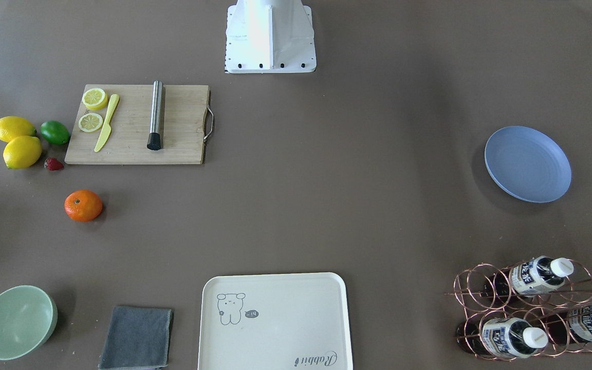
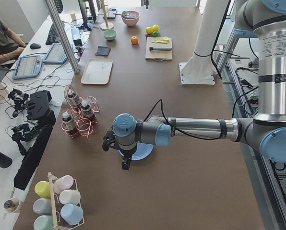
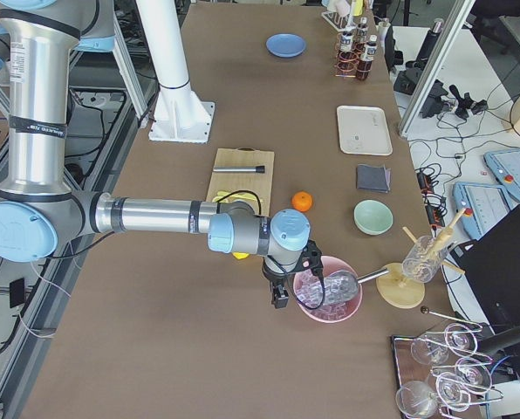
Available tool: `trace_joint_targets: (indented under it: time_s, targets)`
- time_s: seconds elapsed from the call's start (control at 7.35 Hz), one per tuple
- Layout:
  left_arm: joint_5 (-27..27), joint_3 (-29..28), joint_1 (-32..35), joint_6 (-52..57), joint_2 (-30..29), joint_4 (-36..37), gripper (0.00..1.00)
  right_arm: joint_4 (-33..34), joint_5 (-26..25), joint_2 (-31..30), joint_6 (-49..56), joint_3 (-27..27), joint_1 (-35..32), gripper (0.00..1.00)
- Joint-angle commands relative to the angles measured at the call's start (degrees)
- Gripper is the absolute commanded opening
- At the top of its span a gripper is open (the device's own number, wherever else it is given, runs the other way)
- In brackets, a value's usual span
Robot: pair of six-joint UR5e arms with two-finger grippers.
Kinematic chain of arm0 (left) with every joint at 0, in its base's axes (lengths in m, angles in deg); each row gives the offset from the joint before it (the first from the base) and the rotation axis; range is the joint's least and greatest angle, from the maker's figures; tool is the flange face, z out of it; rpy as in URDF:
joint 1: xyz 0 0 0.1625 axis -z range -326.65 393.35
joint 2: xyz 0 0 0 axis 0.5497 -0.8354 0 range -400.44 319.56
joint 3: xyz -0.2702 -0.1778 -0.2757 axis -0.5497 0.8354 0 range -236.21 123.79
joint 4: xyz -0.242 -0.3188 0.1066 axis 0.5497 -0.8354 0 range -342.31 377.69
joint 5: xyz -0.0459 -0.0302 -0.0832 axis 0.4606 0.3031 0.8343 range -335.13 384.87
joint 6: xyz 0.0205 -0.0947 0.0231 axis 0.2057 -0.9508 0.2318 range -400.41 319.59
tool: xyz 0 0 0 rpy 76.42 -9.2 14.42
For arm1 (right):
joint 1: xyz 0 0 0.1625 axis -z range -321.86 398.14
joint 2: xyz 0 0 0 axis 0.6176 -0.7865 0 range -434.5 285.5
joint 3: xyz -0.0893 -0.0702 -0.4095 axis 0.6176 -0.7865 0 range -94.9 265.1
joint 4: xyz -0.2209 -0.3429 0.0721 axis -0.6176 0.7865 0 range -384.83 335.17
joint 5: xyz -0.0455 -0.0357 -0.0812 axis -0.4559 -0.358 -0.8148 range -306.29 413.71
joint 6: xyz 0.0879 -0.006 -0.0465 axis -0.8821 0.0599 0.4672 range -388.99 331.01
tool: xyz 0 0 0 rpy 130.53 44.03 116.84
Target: Pick orange to plate
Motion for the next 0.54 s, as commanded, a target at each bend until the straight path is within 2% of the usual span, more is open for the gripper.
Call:
trace_joint_targets:
  time_s: [0.0,0.14,0.41]
  targets:
    - [-0.2,-0.9,-5.2,-13.5,-0.1,-7.5,0.97,0.0,1.0,0.5,-0.3,0.1,1.3,1.00]
    - [-0.1,-2.1,-6.6,-15.9,0.2,-11.6,0.95,-0.1,2.5,0.9,-0.3,0.4,1.5,1.00]
    - [0.0,-10.2,-6.8,-16.2,0.0,-22.5,0.90,-3.3,2.8,1.1,-0.4,-0.3,2.0,1.00]
